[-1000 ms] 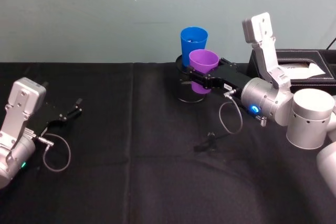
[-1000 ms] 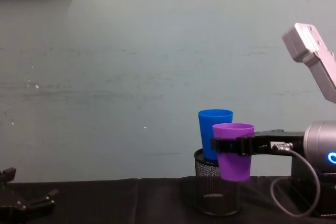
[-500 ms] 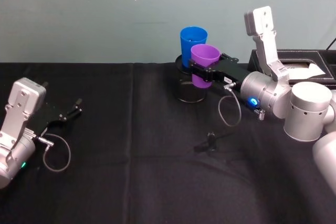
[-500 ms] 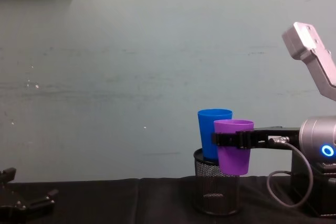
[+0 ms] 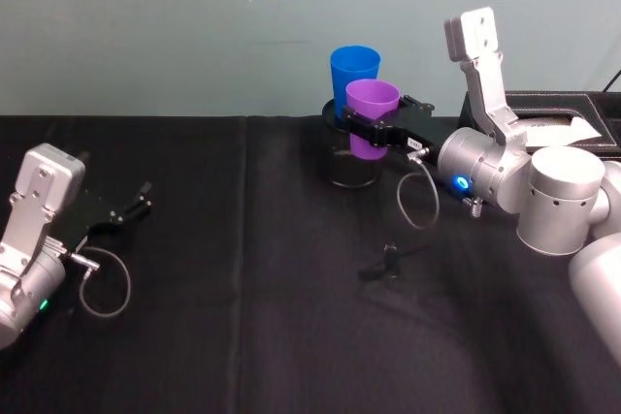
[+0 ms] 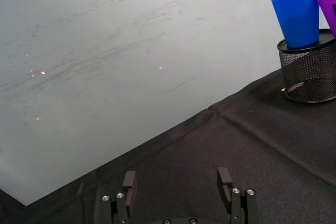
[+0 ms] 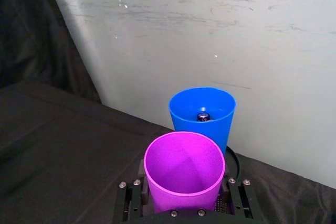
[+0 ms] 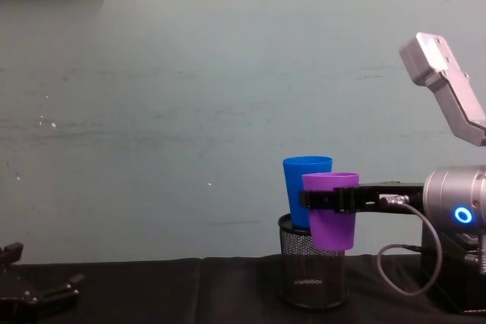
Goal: Pick up one cup with a gripper and tap it against the other cup.
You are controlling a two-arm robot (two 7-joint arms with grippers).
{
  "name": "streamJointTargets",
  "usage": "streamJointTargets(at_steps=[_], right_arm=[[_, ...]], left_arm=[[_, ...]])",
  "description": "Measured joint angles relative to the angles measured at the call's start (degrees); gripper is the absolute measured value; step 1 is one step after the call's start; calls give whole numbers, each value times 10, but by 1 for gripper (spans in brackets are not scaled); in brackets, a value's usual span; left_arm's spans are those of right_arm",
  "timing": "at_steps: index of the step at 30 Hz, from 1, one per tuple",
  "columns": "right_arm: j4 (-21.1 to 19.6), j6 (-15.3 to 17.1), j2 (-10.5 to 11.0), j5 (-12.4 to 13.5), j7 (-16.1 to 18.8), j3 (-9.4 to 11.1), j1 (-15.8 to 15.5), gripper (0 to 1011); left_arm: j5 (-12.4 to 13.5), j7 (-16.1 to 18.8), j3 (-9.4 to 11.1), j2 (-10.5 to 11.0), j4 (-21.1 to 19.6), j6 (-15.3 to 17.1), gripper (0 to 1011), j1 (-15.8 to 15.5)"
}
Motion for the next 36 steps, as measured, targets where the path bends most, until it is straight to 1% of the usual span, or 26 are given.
streamJointTargets(at_steps=[36], right_arm=[[-1,0,0,1,0,1,-1,737]], left_arm=[[0,0,0,0,0,0,1000,0]])
